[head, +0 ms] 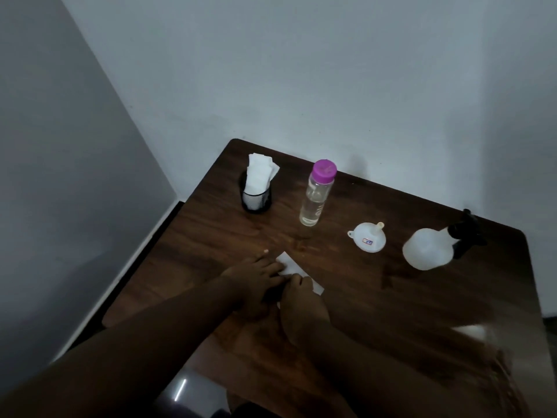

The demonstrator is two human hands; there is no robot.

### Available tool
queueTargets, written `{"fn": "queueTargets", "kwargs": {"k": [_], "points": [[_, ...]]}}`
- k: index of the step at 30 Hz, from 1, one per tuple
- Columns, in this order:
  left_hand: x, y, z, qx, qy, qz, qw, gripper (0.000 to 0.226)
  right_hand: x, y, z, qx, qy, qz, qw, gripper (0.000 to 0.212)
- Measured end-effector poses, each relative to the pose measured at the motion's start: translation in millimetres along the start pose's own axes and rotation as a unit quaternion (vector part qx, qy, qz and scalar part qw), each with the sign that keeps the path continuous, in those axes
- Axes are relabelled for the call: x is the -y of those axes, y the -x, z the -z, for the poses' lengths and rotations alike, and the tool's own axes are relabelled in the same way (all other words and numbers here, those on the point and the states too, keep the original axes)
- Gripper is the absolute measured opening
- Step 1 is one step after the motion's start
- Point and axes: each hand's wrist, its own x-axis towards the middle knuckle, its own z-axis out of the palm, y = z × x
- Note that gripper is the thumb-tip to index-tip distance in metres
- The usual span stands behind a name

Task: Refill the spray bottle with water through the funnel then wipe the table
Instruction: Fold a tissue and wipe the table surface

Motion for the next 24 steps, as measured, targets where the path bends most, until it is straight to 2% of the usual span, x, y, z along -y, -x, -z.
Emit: {"fn": "queueTargets", "kwargs": {"k": [2, 5, 11, 16, 18, 21, 24], "points": [[10.2, 8.8, -4.6, -0.005, 0.002, 0.017, 1.000, 0.084, 9.4, -9.7, 3.5, -0.015, -0.010, -0.010, 1.000, 0.056], [26.2, 21.9, -14.7, -0.024, 0.003, 0.045, 0.999, 0.086, 24.5, -30.6, 1.4, -0.021, 0.046, 0.030, 0.998, 0.063], [42.6, 53.6, -49.7, -0.078, 0.069, 0.146, 0.984, 0.085, 55.2, -56.0, 11.1, -0.035, 0.106, 0.087, 0.990, 0.059], [11.8, 74.0, -56.4, -0.122, 0.134, 0.225, 0.957, 0.088, 56.2, -56.3, 9.2, -0.038, 0.109, 0.143, 0.983, 0.051], [-5.6, 76.2, -58.9, -0.143, 0.169, 0.267, 0.938, 0.082, 51.5, -53.8, 7.2, -0.045, 0.115, 0.164, 0.979, 0.049], [-34.5, 72.9, -60.5, -0.147, 0.218, 0.312, 0.913, 0.078, 41.1, -48.8, 6.3, -0.033, 0.120, 0.190, 0.974, 0.052], [-62.1, 65.6, -62.2, -0.141, 0.233, 0.346, 0.898, 0.082, 28.3, -43.4, 4.2, -0.033, 0.151, 0.221, 0.963, 0.055]]}}
